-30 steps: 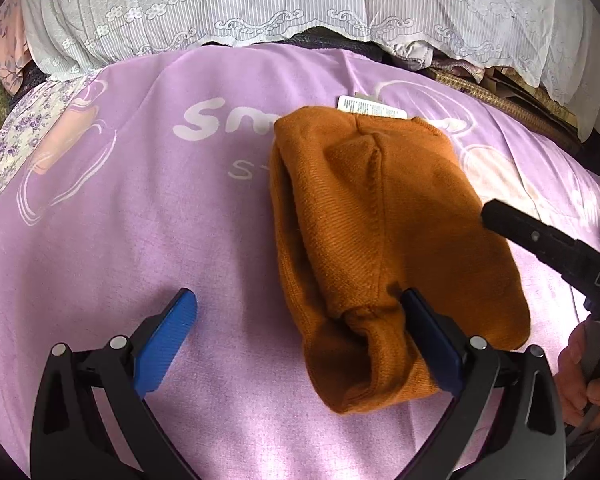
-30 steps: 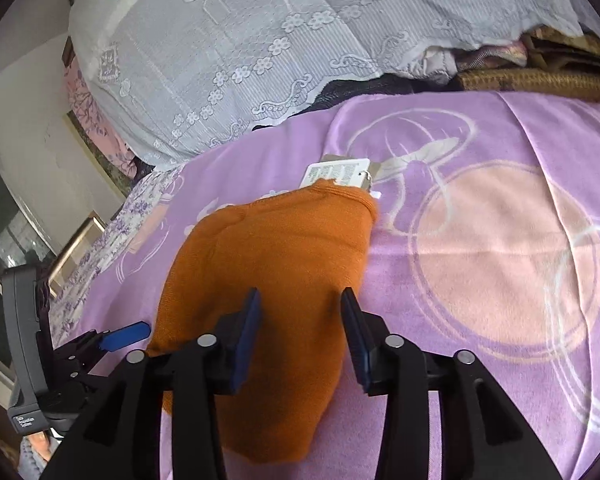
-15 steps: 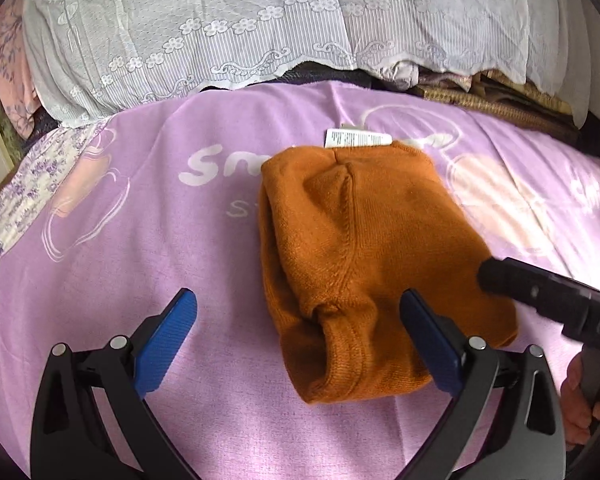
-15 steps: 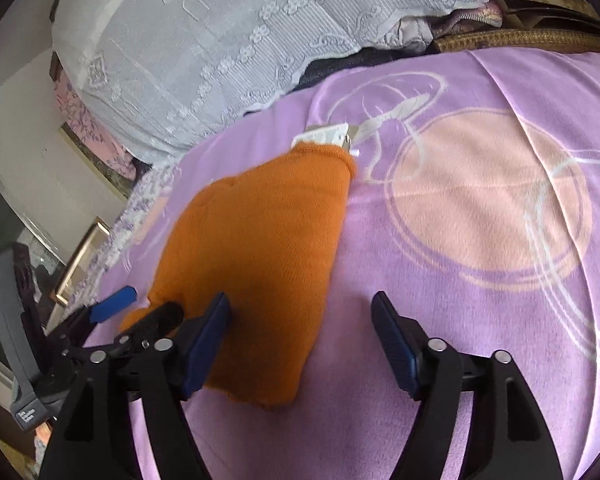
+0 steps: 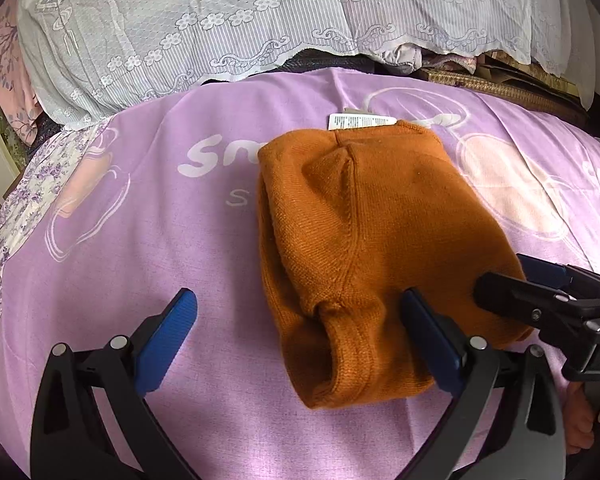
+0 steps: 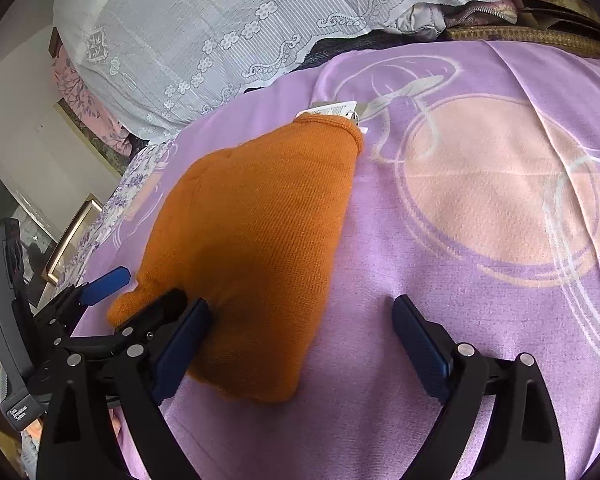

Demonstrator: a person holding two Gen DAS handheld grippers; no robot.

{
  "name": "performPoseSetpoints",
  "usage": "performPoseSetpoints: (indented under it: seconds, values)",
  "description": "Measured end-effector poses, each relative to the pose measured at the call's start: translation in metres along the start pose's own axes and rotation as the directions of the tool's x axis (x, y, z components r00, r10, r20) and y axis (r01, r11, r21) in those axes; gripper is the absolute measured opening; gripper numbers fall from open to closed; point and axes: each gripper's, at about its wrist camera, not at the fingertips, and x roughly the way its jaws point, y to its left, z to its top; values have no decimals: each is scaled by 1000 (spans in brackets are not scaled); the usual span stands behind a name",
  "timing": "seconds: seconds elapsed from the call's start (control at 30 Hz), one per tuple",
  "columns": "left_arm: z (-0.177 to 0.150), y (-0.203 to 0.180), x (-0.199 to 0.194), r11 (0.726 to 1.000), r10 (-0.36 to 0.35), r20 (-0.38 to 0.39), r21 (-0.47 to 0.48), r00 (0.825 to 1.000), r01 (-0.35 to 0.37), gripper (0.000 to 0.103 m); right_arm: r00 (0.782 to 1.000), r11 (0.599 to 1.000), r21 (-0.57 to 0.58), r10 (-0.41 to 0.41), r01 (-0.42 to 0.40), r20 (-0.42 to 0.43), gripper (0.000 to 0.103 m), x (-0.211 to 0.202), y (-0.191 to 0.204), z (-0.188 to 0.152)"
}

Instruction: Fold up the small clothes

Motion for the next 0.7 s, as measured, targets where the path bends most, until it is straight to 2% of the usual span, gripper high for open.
performPoseSetpoints:
  seconds: [0.13,0.4,0.57,0.7]
  values:
    - [0,-1,-1,1000,4,5,7,1000,-4,99,1000,1000,-10,4,-4,-8,99,1,3,0]
    - [1,-1,-2,1000,1,4,7,1000,-1,99,1000,1000,-8,3,-3,-12,99,1,3,0]
    - [3,7,-3,995,-93,-14,-33,996,92,98,1000,1000,9,17,-17,-8,100,0,0,0]
    - [5,19,-1,973,-212,-30,-104,977,208,98,999,999,30,35,-35,-1,100,-1,-3,0]
